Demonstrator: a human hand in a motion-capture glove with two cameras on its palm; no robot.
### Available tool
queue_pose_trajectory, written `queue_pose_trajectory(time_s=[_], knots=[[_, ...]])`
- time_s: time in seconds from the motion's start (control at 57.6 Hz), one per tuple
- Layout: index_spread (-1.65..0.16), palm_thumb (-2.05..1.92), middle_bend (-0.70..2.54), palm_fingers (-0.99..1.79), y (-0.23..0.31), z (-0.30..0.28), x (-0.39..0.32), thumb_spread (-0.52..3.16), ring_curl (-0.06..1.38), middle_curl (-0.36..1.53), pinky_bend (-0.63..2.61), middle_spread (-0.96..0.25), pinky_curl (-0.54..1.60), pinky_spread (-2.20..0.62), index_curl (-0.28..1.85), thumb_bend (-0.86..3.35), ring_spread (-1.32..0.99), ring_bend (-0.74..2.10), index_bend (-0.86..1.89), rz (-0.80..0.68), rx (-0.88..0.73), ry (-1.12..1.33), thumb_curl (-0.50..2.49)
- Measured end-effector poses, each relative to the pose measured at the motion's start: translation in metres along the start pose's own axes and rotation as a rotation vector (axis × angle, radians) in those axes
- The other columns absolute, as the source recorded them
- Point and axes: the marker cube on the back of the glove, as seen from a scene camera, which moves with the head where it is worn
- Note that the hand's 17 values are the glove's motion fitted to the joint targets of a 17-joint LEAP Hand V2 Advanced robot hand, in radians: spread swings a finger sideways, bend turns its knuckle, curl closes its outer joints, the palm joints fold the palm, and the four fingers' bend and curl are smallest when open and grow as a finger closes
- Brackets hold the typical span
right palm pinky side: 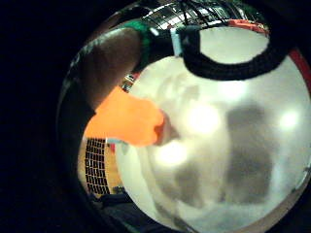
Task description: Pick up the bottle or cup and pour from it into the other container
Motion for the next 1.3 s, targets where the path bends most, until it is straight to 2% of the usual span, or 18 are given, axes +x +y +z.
queue_pose_trajectory(time_s=[0.191, 0.278, 0.347, 0.399, 0.486, 0.642, 0.798, 0.885, 0.955, 1.093, 1.163, 1.302], knots=[[-0.23, 0.60, 0.22, 0.37, -0.011, 0.021, 0.014, 0.83, 0.24, 0.34, 0.69, 0.06, 0.36, 0.35, 0.21, -0.01, 0.19, 0.36, 0.07, -0.074, -0.015, -0.076, 0.39], [-0.22, 0.65, 0.23, 0.44, -0.026, 0.028, 0.008, 0.81, 0.27, 0.35, 0.68, 0.04, 0.36, 0.34, 0.19, -0.02, 0.17, 0.43, 0.08, -0.027, -0.025, -0.124, 0.39], [-0.22, 0.70, 0.25, 0.52, -0.026, 0.033, 0.011, 0.80, 0.29, 0.35, 0.66, 0.02, 0.36, 0.33, 0.19, -0.01, 0.14, 0.49, 0.09, -0.092, -0.028, -0.164, 0.40], [-0.23, 0.76, 0.28, 0.66, -0.033, 0.036, 0.014, 0.78, 0.31, 0.36, 0.61, -0.02, 0.34, 0.31, 0.19, 0.00, 0.09, 0.55, 0.11, -0.188, 0.003, -0.188, 0.41], [-0.26, 0.85, 0.31, 0.86, -0.030, 0.038, 0.012, 0.76, 0.33, 0.37, 0.53, -0.10, 0.32, 0.27, 0.20, 0.01, -0.01, 0.63, 0.11, -0.081, -0.034, -0.210, 0.44], [-0.29, 0.90, 0.30, 1.06, -0.029, 0.042, 0.015, 0.73, 0.37, 0.39, 0.49, -0.19, 0.33, 0.14, 0.22, -0.02, -0.13, 0.68, 0.09, -0.144, -0.007, -0.234, 0.48], [-0.29, 0.91, 0.28, 1.10, -0.027, 0.042, 0.011, 0.69, 0.38, 0.41, 0.47, -0.22, 0.34, 0.05, 0.23, -0.03, -0.16, 0.67, 0.10, -0.140, 0.005, -0.232, 0.51], [-0.28, 0.92, 0.27, 1.12, -0.026, 0.041, 0.008, 0.67, 0.38, 0.42, 0.47, -0.23, 0.35, 0.02, 0.23, -0.03, -0.16, 0.66, 0.10, -0.287, 0.024, -0.227, 0.53], [-0.28, 0.91, 0.27, 1.12, -0.034, 0.036, -0.007, 0.66, 0.39, 0.42, 0.47, -0.23, 0.35, 0.00, 0.24, -0.03, -0.16, 0.66, 0.10, -0.257, 0.056, -0.226, 0.54], [-0.28, 0.91, 0.27, 1.13, -0.043, 0.029, -0.034, 0.65, 0.39, 0.43, 0.47, -0.23, 0.35, -0.01, 0.24, -0.03, -0.15, 0.66, 0.10, -0.352, 0.129, -0.197, 0.55], [-0.28, 0.91, 0.26, 1.13, -0.040, 0.023, -0.049, 0.64, 0.39, 0.44, 0.47, -0.23, 0.36, -0.01, 0.24, -0.03, -0.15, 0.66, 0.10, -0.325, 0.057, -0.147, 0.56], [-0.28, 0.91, 0.26, 1.13, -0.043, 0.020, -0.088, 0.64, 0.40, 0.44, 0.47, -0.23, 0.36, -0.02, 0.24, -0.03, -0.15, 0.66, 0.10, -0.266, 0.068, 0.025, 0.57]])
